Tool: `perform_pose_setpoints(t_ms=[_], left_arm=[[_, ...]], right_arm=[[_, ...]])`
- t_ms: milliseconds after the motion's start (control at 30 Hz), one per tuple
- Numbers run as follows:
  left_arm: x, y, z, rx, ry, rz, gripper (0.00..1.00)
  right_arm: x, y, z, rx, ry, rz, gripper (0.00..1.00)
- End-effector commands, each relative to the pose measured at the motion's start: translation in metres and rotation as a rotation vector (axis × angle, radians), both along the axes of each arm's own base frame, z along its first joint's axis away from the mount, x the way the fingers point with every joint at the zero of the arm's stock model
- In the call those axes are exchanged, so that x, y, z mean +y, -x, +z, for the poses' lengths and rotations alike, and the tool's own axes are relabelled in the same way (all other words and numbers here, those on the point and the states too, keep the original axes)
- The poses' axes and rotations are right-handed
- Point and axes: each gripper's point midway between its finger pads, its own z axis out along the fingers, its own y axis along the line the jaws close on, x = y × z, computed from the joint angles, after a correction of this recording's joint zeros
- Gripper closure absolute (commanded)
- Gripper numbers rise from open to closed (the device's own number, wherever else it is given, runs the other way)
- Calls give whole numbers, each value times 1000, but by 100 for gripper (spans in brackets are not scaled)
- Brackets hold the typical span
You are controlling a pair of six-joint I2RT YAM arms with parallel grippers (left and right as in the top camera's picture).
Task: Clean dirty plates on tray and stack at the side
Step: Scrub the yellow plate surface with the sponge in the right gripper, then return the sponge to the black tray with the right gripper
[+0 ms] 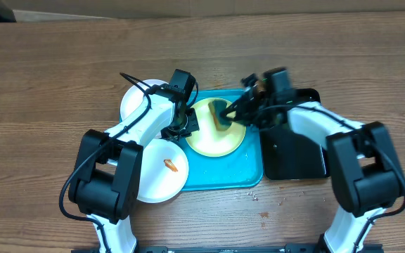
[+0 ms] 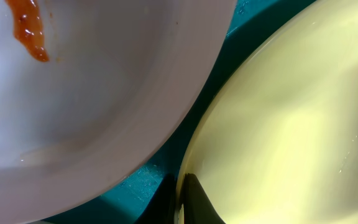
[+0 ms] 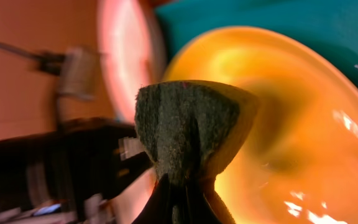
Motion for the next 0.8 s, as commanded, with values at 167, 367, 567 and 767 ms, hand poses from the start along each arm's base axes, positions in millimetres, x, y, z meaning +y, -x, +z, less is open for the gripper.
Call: perform_pose_setpoints(t_ms=[167, 367, 567, 767], left_arm=[[6, 3, -7, 11, -35, -7, 96], [7, 5, -7, 20, -39, -19, 96], [7, 6, -7, 23, -42, -31, 96], [7, 5, -7, 18, -40, -30, 96]], right_arm=[[-24, 19, 89, -28, -350, 151, 96], [-48, 14, 101, -78, -339, 104, 96], [-109, 10, 61, -44, -52, -95, 96], [-177, 31, 16, 52, 416, -228, 96]])
